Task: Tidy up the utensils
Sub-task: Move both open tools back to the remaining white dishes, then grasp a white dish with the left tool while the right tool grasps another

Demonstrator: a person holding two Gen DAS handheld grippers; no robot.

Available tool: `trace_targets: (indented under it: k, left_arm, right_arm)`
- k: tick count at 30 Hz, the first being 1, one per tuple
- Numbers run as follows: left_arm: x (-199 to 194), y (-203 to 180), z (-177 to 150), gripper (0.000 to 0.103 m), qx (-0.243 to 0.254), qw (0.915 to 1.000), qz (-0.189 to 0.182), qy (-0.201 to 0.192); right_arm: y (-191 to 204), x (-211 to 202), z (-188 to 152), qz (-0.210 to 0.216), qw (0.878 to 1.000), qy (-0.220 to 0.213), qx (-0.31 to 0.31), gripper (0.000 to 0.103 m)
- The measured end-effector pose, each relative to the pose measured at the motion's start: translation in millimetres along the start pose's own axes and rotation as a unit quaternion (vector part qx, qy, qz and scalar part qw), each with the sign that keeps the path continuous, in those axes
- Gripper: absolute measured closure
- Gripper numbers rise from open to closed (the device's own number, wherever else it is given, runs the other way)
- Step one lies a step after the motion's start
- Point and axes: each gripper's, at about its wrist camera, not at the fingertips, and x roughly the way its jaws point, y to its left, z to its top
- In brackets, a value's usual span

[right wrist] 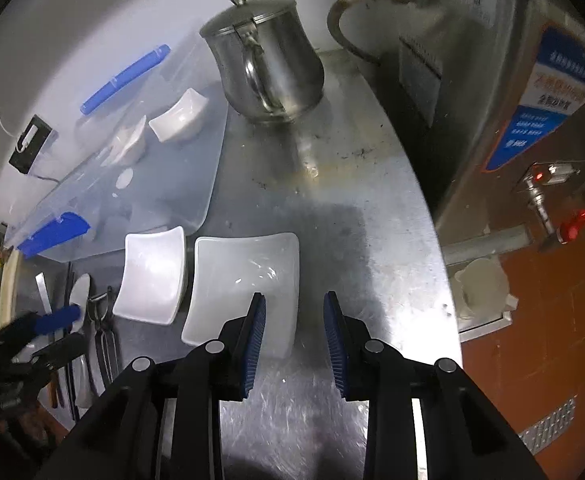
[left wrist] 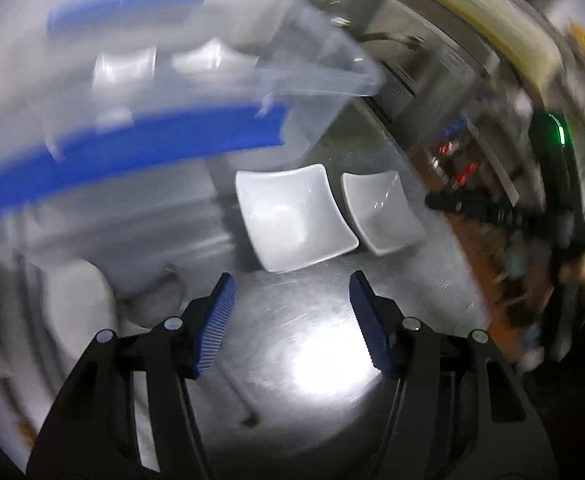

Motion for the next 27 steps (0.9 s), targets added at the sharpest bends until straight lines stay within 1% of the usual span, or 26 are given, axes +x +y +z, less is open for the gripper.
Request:
trace_targets:
  k: [2,3,4,5,7,10,15,18,20,21,22,24,25,27]
  left_arm:
    - [6.5,4.6,8.8,0.046,-0.018,0.9997,-0.017,-0.007]
    - [9.2,5.5,9.7,0.046,-0.021,0.9996,-0.011,-0.013]
    - [15.2,7.5,15.6,0.049,-0.025,0.9995,0.011,-0.016]
    - [14.6,4.3,12.9,0.053,-0.03,0.9993,0.013,-0.016]
    - [19.9,-0.3,15.6,0.056,-0.041,0.9987,0.028,-0.012]
    - [37.4,-1.5,17.0,0.059,-0.039,0.9981,0.048,0.003]
    - [51.8,-9.1,17.1,0.063,-0.032,0.9975,0.062,0.011]
    - [62.1,-11.2,18.9,0.065,-0.036,0.9976,0.056,0.022]
    - [67.6,-11.9,18.8,0.069,-0.035,0.9972,0.061,0.026]
    - [70.3,-12.9,19.0,0.07,-0.034,0.9972,0.06,0.029]
    - [73.5,-14.3,18.9,0.073,-0.035,0.9971,0.058,0.033]
    - [77.0,-16.4,18.3,0.084,-0.034,0.9961,0.076,0.03]
    - [77.8,-17.0,18.5,0.09,-0.033,0.9962,0.075,0.028]
    - [73.4,-15.3,17.1,0.093,-0.037,0.997,0.064,0.023]
  right_arm:
    - [-5.2,7.9,7.7,0.011,1.0,0.001,0.014,0.072]
    - [-7.1,11.7,9.1,0.007,1.0,0.004,0.022,0.072]
    - [-9.3,12.8,13.9,0.007,1.0,0.007,0.025,0.072]
    - [-10.7,16.9,14.5,0.012,1.0,0.011,0.024,0.072]
    - [-10.1,24.2,15.1,0.016,0.999,0.017,0.024,0.072]
    - [-11.4,33.6,16.9,0.019,0.999,0.023,0.025,0.072]
    - [-15.4,48.8,18.8,0.024,0.998,0.042,0.037,0.072]
    - [-18.2,58.5,15.2,0.029,0.997,0.057,0.042,0.072]
    - [-20.8,64.7,12.8,0.028,0.996,0.07,0.048,0.072]
    - [-22.2,65.1,11.7,0.034,0.996,0.065,0.051,0.072]
    - [-23.0,65.6,11.5,0.042,0.995,0.068,0.053,0.072]
    - [-23.7,64.0,11.3,0.051,0.995,0.066,0.056,0.09]
    - [-23.8,64.3,10.9,0.063,0.994,0.066,0.059,0.094]
    - [-24.6,62.6,9.7,0.066,0.994,0.063,0.061,0.095]
